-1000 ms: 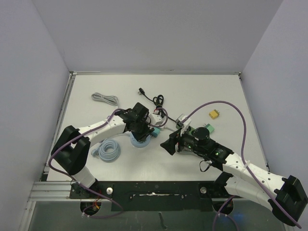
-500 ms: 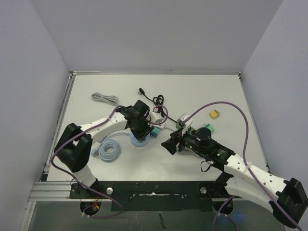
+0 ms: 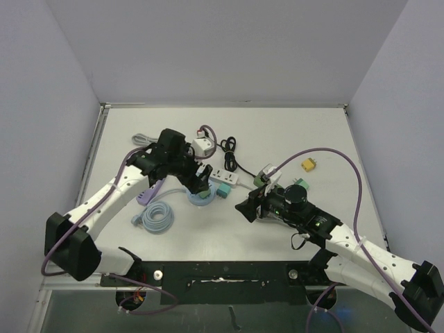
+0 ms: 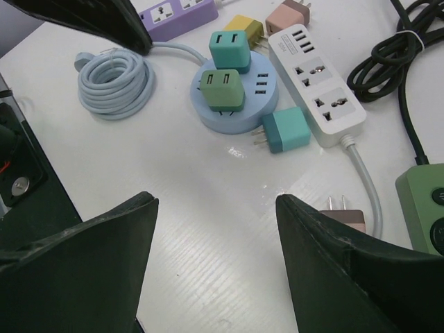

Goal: Insert the plug

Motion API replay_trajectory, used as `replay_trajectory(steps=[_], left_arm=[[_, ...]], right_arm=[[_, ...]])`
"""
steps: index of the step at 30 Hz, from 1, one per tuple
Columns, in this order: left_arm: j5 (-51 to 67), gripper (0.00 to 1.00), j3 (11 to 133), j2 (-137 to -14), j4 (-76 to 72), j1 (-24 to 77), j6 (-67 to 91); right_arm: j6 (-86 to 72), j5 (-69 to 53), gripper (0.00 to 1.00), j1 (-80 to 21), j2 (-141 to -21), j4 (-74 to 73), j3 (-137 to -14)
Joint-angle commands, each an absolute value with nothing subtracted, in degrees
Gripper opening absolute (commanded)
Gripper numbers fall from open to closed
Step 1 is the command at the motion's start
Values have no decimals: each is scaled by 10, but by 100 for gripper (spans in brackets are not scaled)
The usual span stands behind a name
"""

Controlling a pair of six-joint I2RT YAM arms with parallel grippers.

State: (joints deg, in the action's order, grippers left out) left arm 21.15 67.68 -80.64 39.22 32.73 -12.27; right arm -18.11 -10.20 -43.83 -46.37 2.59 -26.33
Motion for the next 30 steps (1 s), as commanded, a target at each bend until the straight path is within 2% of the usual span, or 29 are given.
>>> replay_trajectory(steps=[1,4,6,8,11,16,21,30], left_arm=[[208,76,627,-712,263,304,-44],[75,83,566,-654,178,296,32],[-20,84,536,-631,152,292,103],[-54,84,539,-622,166,278,149],[-46,84,550,-620,213,265,165],[-27,84,507,-600,188,261,193],[26,74,498,-605,178,259,220],[116,68,479,-608,148,258,285]], right_arm=[[-192,-43,69,-432,-474,19,-288],[-207,12,69,-431,-501,-8,-302],[-221,54,68,-428,-520,-29,-312],[-232,80,68,-424,-538,-49,-322],[-250,110,68,-412,-564,-79,-335],[-258,113,67,-393,-616,-125,-359],[-249,95,66,-379,-678,-160,-386],[-169,14,64,-377,-807,-204,-468]])
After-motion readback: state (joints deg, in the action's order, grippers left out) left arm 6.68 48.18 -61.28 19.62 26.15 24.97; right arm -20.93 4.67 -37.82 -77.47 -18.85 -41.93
